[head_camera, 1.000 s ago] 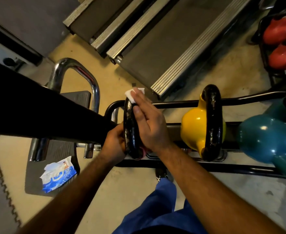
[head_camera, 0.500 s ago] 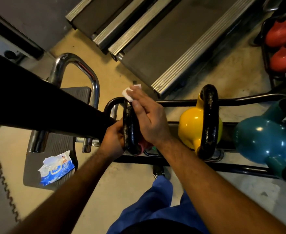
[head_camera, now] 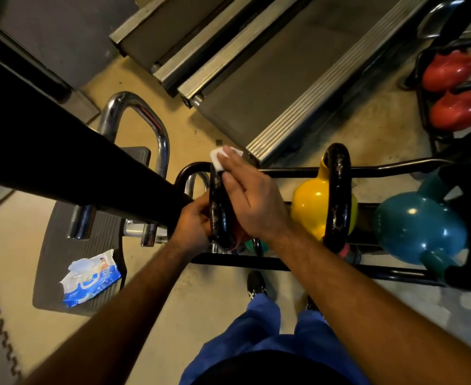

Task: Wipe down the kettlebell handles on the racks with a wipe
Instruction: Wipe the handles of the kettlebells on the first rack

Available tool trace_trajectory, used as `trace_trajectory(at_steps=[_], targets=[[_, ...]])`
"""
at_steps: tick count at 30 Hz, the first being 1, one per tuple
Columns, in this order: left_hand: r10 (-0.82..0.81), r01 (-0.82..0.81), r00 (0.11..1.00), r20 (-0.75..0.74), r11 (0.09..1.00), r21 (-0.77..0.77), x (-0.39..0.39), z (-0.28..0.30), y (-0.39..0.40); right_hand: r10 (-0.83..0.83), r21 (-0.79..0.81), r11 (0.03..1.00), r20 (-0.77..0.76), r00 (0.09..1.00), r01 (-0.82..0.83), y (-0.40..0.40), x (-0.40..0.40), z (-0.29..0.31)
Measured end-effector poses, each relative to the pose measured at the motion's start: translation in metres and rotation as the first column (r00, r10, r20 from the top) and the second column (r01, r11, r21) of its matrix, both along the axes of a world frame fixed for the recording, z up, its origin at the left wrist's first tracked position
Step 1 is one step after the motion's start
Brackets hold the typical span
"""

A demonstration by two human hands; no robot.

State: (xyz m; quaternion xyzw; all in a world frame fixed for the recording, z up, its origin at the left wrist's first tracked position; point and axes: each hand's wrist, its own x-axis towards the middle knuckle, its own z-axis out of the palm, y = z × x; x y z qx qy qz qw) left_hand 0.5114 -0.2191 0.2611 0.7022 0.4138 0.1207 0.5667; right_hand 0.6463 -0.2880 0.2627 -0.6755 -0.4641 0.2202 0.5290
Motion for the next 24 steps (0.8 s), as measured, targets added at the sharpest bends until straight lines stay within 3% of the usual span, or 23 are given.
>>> trace_trajectory(at_steps=[5, 10, 15, 19, 24], targets=[[-0.006, 0.007, 1.000, -0.018, 0.999, 0.046, 0.004, 0.002, 0.001, 0.015, -0.022, 1.000, 0.037, 0.999, -0.014, -0.001, 0.006, 0.003], [0.032, -0.033, 0.999, -0.012, 0.998, -0.055, 0.002, 0.003, -0.001, 0.152, 0.003, 0.988, 0.204, 0.967, -0.156, -0.018, 0.001, 0.003], [0.034, -0.030, 0.999, 0.040, 0.995, -0.096, 0.004, 0.007, -0.002, 0.006, -0.121, 0.993, 0.043, 0.999, -0.001, -0.001, 0.003, 0.020], [0.098, -0.089, 0.995, 0.030, 0.972, -0.217, 0.002, 0.005, 0.000, 0.174, -0.096, 0.983, 0.181, 0.968, -0.159, -0.027, -0.013, 0.018], [-0.007, -0.001, 0.999, -0.049, 0.987, -0.162, 0.002, 0.005, 0.006, 0.112, -0.111, 0.989, 0.164, 0.980, -0.095, -0.022, -0.006, 0.028]])
